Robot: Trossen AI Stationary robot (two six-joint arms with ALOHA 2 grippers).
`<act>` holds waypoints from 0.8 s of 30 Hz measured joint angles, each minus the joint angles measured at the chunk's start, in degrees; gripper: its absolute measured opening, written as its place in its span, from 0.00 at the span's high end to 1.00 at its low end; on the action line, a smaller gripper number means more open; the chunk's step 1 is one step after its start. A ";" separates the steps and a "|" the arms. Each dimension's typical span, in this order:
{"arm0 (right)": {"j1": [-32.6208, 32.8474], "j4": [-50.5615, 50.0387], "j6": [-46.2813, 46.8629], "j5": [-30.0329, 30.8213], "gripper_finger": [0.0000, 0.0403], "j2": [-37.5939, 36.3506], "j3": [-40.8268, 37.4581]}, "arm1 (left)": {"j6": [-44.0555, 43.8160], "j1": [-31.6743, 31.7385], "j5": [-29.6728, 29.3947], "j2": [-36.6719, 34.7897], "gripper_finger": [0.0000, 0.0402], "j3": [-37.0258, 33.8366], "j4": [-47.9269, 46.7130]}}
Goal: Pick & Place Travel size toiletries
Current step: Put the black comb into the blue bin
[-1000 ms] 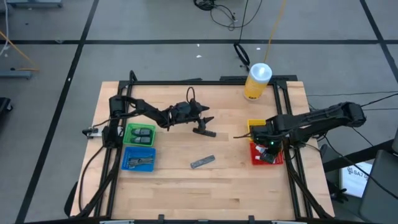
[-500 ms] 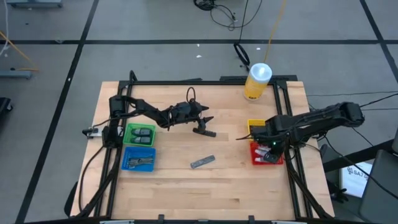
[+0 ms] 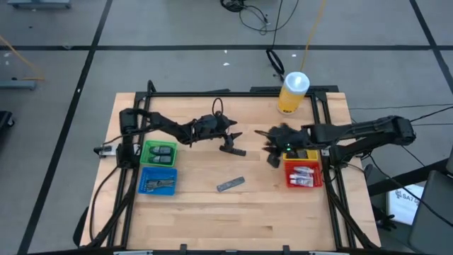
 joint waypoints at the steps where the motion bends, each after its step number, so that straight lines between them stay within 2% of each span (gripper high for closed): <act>1: -0.10 8.36 -4.17 1.61 0.77 0.18 -1.90 | 0.71 -0.02 -0.04 -1.10 0.31 0.00 -2.02; 5: -2.65 40.47 -19.99 -0.57 0.76 3.28 -12.19 | 3.81 -0.35 -4.71 -7.10 0.31 0.02 -14.19; 7: -4.69 52.13 -24.44 -1.99 0.74 6.43 -16.73 | 4.96 -0.72 -8.53 -10.68 0.31 0.04 -23.12; 10: -7.94 64.44 -28.12 -5.36 0.69 12.34 -20.70 | 5.49 -0.96 -8.91 -16.66 0.31 0.04 -39.05; 13: -10.46 70.19 -29.82 -8.53 0.63 19.31 -21.07 | 5.48 -2.46 -3.93 -20.09 0.33 0.04 -50.52; 15: -11.23 73.46 -30.03 -9.82 0.58 24.18 -20.63 | 5.44 -4.04 0.98 -19.98 0.38 -0.36 -52.20; 17: -11.28 76.35 -31.77 -10.92 0.53 28.66 -19.23 | 5.27 -5.87 3.31 -19.17 0.45 -1.87 -51.42; 24: -9.67 76.30 -37.61 -7.81 0.42 36.01 -17.52 | 4.32 -9.10 -1.32 -14.70 0.85 -3.76 -41.18</act>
